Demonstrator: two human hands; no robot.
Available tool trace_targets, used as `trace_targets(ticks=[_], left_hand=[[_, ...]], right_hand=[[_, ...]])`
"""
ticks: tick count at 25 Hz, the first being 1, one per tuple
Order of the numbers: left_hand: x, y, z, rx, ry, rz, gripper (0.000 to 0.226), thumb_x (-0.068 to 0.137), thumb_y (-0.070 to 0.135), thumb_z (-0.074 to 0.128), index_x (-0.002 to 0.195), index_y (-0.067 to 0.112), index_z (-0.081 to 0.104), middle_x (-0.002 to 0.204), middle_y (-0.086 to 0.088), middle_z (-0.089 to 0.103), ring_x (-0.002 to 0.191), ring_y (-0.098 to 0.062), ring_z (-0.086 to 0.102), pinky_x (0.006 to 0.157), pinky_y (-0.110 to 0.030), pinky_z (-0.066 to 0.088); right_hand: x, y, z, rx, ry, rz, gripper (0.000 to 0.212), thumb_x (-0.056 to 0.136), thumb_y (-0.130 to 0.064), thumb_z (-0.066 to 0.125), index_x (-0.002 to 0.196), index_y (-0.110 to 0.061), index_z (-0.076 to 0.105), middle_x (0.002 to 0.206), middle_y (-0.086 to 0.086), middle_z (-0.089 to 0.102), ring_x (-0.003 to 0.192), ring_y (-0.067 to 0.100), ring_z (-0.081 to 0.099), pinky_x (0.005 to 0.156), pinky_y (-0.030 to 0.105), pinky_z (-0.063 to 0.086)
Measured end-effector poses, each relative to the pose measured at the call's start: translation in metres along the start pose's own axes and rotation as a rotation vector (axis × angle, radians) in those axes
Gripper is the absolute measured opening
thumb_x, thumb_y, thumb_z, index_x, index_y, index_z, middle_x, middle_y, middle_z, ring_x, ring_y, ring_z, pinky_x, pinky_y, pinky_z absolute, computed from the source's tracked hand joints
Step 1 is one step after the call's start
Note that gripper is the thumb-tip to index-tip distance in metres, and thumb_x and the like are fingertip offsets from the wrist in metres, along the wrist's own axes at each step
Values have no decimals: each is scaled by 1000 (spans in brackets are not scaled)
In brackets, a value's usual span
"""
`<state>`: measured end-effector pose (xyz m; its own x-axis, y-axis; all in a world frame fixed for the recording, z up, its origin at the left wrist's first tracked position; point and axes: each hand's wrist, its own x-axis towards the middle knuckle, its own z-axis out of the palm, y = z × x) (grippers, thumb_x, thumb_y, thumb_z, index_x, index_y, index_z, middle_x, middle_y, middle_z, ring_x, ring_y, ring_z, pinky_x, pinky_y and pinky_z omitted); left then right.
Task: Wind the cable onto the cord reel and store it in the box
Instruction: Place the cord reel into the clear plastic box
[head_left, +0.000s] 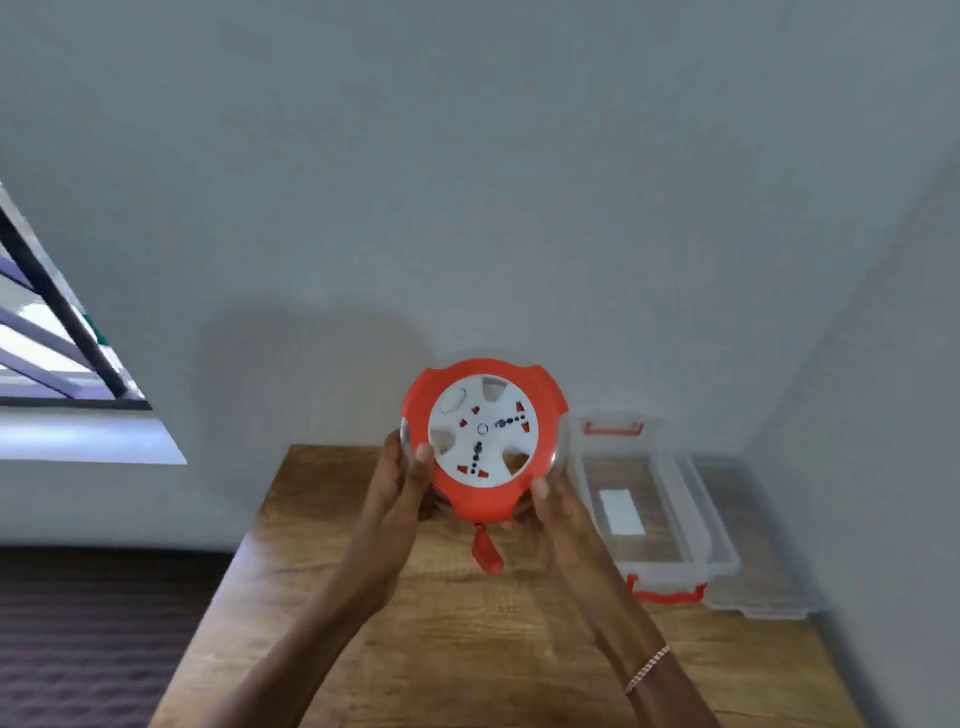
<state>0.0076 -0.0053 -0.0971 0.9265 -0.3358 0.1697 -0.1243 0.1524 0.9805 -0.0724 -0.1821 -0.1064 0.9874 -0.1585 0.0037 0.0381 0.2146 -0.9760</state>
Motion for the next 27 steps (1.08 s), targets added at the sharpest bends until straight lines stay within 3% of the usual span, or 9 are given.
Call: trace_targets(ticks=[3,6,8,10,15,18,21,23,27], left_hand=[[7,41,14,-7,-16,-98,62,94,78,56,149,50,52,144,12,70,129,-11,69,95,-31,65],[16,76,29,9,-36,-162,41,100,69,51,139,58,56,133,14,74,117,-12,75,80,-24,65],[21,89,34,28,-67,-168,32,104,61,48,135,64,55,131,16,75,112,-11,77,77,-25,66],[27,96,38,51,-91,-181,31,107,52,47,134,66,54,130,20,74,115,-9,76,77,-24,66],[50,89,56,111,-205,-216,45,104,48,49,149,42,46,132,20,72,119,-9,74,79,-29,67],[67,69,70,159,-298,-254,49,105,54,49,152,41,47,133,13,74,115,-13,77,81,-32,68],[97,41,85,199,-318,-354,39,108,62,41,131,44,68,125,6,80,105,-18,81,79,-29,67],[126,15,94,271,-246,-469,32,111,52,48,123,34,71,128,-2,79,106,-24,80,82,-34,67],[173,-35,113,542,-301,-603,35,109,33,61,140,17,64,138,-6,67,110,-29,73,91,-47,67]], right_hand=[[2,-39,7,100,-11,169,84,77,-85,63,145,-36,54,137,5,70,125,29,67,104,54,55],[1,-70,12,154,-36,312,87,82,-84,59,146,-25,53,116,10,76,97,24,73,75,44,64],[-1,-81,7,148,18,331,84,85,-77,64,145,-18,54,114,18,75,90,25,73,65,38,63],[-2,-91,-6,124,92,317,78,85,-68,73,143,-19,57,119,15,76,94,27,75,65,35,63],[-3,-108,-38,94,219,259,45,89,-48,81,131,-42,66,124,5,77,105,34,77,68,40,67],[-4,-108,-55,90,313,245,47,88,-46,81,130,-51,61,122,-1,78,105,29,78,68,42,66],[-12,-97,-78,120,411,251,54,90,-42,81,138,-47,57,124,0,77,106,29,78,78,47,66],[-20,-88,-93,134,488,244,55,88,-41,82,137,-49,58,126,-1,76,108,29,77,81,48,65],[-38,-71,-119,164,665,227,60,87,-40,82,141,-44,56,128,-3,75,110,24,76,82,47,65]])
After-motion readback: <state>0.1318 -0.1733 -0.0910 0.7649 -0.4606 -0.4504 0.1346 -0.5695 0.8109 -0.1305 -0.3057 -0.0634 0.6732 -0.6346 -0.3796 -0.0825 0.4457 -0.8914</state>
